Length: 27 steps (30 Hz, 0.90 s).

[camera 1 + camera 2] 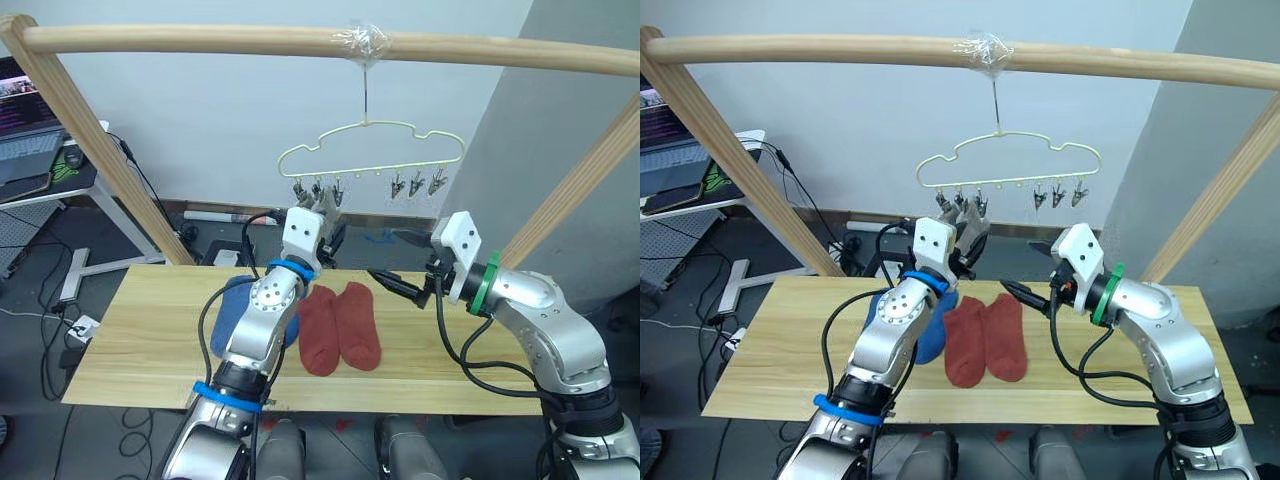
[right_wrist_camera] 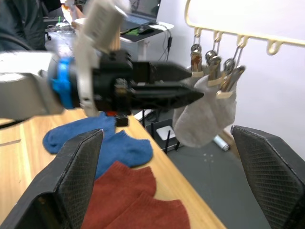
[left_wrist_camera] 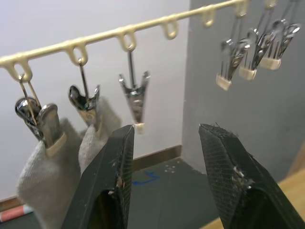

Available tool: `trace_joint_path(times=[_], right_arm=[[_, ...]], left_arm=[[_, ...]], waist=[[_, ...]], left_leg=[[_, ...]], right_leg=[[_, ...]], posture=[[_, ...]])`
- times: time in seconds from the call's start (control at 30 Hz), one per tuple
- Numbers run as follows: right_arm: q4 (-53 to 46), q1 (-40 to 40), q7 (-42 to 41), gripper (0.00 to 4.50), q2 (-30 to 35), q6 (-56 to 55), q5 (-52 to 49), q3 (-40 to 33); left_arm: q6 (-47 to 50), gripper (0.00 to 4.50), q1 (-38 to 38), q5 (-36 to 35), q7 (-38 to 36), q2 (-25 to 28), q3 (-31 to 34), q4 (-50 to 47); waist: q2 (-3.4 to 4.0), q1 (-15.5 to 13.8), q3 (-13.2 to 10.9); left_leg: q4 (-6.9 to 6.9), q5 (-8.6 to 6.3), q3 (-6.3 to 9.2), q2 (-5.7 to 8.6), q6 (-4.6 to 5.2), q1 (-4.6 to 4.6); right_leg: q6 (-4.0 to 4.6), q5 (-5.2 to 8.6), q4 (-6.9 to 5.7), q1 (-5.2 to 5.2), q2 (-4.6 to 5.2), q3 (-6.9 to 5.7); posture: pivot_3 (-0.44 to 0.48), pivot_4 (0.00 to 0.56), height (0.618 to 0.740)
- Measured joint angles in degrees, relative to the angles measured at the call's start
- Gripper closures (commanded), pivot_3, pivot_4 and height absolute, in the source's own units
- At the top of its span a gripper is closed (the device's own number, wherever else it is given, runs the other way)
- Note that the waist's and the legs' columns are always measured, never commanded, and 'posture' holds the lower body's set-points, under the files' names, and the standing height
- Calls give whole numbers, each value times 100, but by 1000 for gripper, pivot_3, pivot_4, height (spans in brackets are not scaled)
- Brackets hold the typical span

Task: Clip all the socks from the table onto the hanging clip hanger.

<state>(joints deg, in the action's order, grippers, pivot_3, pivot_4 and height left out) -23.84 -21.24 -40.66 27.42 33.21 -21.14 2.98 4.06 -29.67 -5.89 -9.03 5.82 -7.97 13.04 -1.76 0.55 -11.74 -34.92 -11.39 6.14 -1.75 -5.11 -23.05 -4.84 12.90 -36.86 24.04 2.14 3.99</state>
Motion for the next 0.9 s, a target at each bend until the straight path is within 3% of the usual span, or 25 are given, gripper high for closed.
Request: trace_joint_path(times=[0.37,0.57,0.9], right_arm=[[-41,-81,219,0,24,22,-89,-120],[-42,-81,248,0,50,17,-90,-123],[-55,-89,336,0,62,22,-92,-122]], left_arm=[[-1099,2320,-1305,259,82,-346,365,2371],[-1449,2320,-1602,379,160,-366,416,2951],[-1598,2320,-1778,680,558,-306,513,3086]], waist=[[0,136,0],[0,190,0],[0,253,0]], left_leg=[[2,0,1,2,0,-3],[4,0,1,2,0,-2],[3,0,2,2,0,-2]], right_leg=[[-20,-11,3,1,0,-1],[-21,-11,2,1,-1,0],[-24,-13,0,1,-1,0]], posture=[[-59,156,740],[-67,157,740],[-63,155,740]])
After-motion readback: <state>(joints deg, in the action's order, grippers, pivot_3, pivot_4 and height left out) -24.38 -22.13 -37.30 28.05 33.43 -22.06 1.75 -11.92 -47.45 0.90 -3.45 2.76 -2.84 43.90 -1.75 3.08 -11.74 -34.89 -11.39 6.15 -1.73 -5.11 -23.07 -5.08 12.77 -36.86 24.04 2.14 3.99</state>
